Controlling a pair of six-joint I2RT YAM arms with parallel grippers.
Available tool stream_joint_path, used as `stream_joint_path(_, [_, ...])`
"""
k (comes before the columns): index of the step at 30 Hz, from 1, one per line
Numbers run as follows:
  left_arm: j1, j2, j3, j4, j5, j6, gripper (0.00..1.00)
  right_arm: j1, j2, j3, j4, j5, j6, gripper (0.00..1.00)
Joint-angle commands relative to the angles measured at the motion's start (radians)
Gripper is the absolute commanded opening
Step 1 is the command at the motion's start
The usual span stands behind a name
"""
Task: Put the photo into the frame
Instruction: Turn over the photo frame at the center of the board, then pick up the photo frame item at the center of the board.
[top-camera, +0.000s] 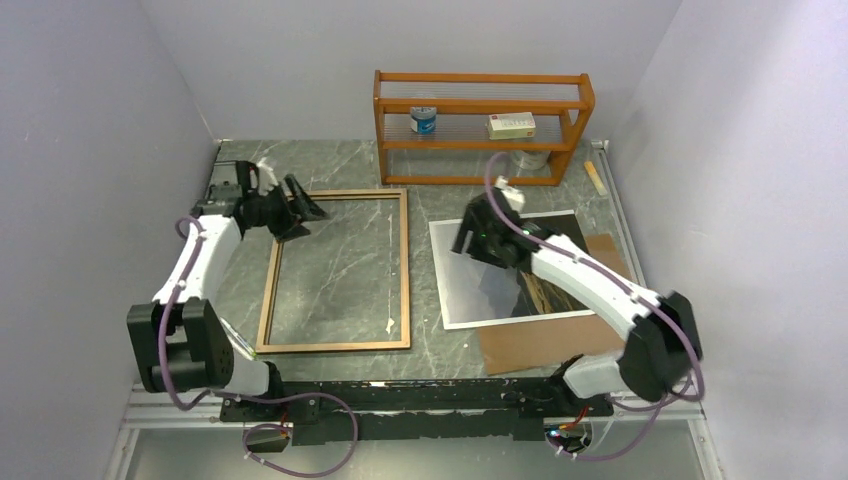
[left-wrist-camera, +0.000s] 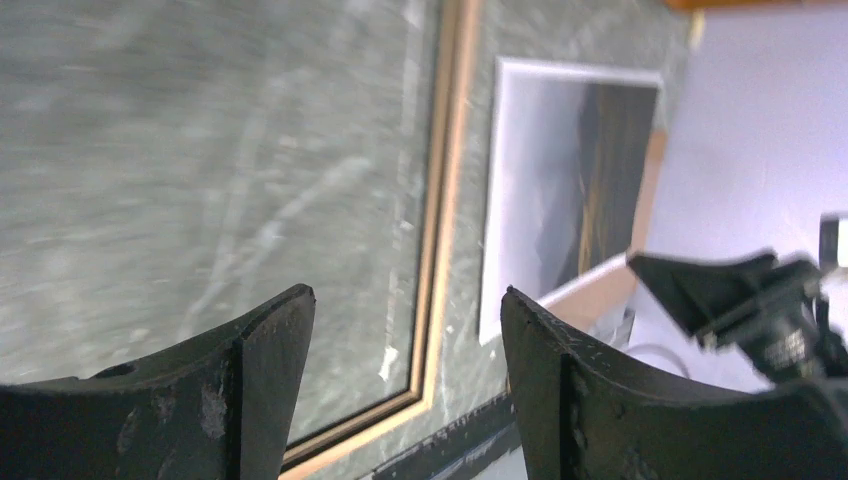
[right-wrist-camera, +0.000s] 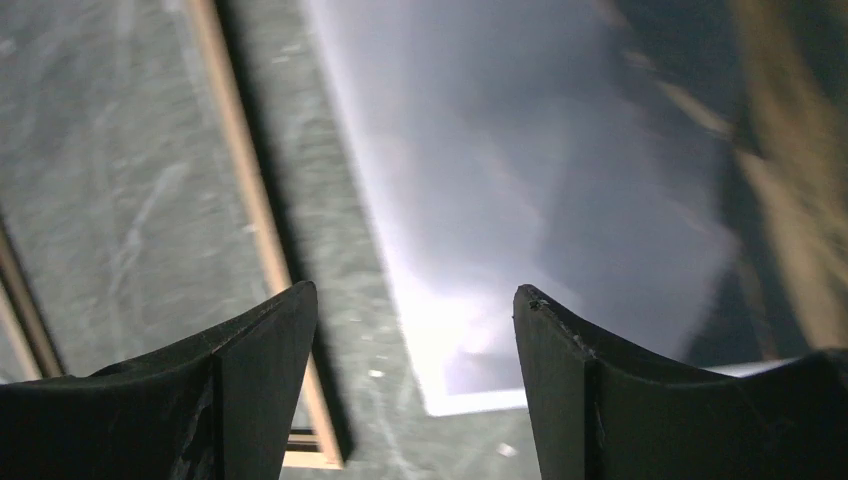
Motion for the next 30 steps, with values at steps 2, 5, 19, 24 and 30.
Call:
stream_joint_path(2, [-0.277, -0.087, -0.062, 0.116, 0.055, -0.103, 0.75, -0.140, -0.197, -0.147, -0.279, 0.110, 0.033, 0.76])
stream_joint_path(5, [-0.444, -0.101, -0.119, 0.207, 0.017, -0.193, 0.77, -0.187, -0.287, -0.221, -0.334, 0.118, 0.050, 0.79])
stream_joint_path(19, [-1.082, 0.157, -0.128, 0.452, -0.309, -0.447, 0.93, -0.376, -0.432, -0.435, -0.345, -0.022, 0.089, 0.81])
stream_joint_path(24, [-1.194, 0.331, -0.059, 0.516, -0.383, -0.474, 0.88, -0.405, -0.423, -0.475, -0.329, -0.067, 0.122, 0.81])
stream_joint_path(30, [-1.270, 0.414, -0.063, 0.581, -0.459, -0.558, 0.87, -0.422, -0.400, -0.530, -0.278, -0.110, 0.118, 0.80])
